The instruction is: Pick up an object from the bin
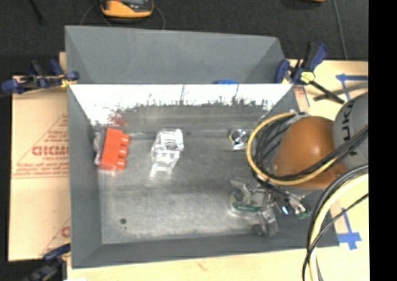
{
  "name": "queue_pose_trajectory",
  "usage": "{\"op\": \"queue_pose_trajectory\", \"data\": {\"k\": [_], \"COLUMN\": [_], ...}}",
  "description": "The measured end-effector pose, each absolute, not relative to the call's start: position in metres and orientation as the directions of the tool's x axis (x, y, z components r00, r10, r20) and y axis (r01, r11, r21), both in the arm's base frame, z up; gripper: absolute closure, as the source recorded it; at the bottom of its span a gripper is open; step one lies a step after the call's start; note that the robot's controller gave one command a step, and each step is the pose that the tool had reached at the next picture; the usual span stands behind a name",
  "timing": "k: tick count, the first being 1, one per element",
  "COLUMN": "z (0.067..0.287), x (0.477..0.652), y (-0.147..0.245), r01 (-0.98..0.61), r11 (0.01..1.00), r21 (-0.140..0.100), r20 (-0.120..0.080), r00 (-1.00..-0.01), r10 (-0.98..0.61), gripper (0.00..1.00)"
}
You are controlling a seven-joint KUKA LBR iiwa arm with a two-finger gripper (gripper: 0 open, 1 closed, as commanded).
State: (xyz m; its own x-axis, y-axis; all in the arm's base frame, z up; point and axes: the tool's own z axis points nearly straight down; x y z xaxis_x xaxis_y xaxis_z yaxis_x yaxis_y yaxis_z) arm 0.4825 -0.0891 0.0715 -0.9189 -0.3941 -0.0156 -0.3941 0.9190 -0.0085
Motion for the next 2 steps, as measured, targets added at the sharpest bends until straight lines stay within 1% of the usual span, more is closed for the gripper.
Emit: {"op": "queue_pose_trajectory", "data": {"k": [1, 2], "z": [0.181, 0.073], "x": [0.545, 0.498], "y": [-0.043, -0.057], "r01": [-0.620, -0.876], "r11": [0.784, 0.482], "r21": [-0.008, 0.003], "r20": [-0.010, -0.001], "r00": [-0.784, -0.482], "r10": [-0.620, -0.876], "gripper": [0.00, 0.00]}}
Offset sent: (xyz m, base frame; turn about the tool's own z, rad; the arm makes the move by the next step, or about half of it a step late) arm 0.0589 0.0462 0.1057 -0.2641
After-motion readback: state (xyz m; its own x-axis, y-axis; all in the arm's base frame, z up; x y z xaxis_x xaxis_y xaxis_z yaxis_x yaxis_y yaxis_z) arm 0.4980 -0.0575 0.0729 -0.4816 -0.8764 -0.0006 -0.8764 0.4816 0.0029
